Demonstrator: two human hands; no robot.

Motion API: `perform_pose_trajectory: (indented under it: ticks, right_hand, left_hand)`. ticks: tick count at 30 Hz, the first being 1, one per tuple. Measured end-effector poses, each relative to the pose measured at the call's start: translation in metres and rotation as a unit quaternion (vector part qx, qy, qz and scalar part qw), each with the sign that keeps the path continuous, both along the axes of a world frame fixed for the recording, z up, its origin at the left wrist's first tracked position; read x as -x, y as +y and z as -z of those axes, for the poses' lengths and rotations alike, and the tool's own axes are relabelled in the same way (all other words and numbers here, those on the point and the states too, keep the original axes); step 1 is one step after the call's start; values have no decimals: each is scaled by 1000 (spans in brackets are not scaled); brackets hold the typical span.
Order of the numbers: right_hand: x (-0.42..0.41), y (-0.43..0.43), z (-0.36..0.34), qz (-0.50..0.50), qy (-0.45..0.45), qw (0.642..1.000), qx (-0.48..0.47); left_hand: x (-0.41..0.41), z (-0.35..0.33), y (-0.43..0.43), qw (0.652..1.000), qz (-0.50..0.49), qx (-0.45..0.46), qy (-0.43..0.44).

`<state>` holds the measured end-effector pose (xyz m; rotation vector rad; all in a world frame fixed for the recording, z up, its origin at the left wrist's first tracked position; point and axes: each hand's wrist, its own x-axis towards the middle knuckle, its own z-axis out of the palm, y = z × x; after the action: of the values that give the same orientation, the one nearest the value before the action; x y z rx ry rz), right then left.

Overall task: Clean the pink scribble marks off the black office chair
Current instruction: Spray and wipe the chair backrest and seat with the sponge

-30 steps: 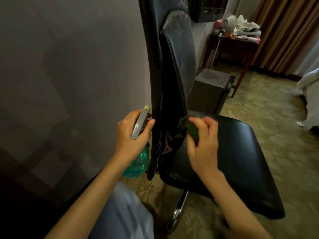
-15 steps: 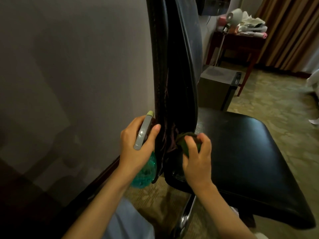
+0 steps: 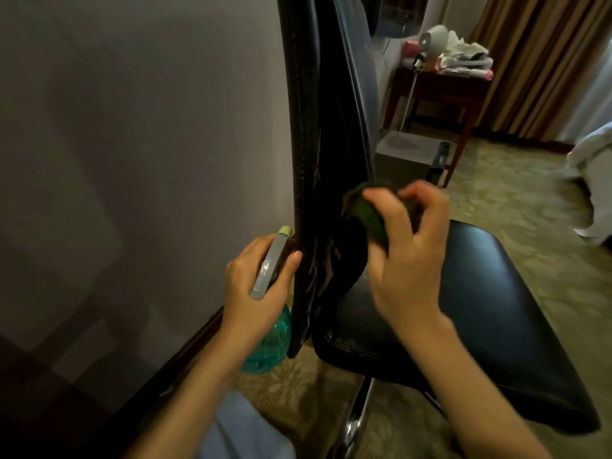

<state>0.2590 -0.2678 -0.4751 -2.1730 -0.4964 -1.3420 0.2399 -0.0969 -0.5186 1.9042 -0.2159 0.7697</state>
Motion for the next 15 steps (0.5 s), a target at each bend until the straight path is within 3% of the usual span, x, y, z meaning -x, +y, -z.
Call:
perform_pose_trajectory:
  ticks: [6, 15]
  right_hand:
    - [-20, 4, -40, 2, -38, 998, 48]
    - [-7, -5, 66, 22, -15, 990, 137]
  left_hand:
    - [1, -1, -1, 1000, 7, 15, 6]
    - [0, 0, -1, 1000, -1, 16, 22]
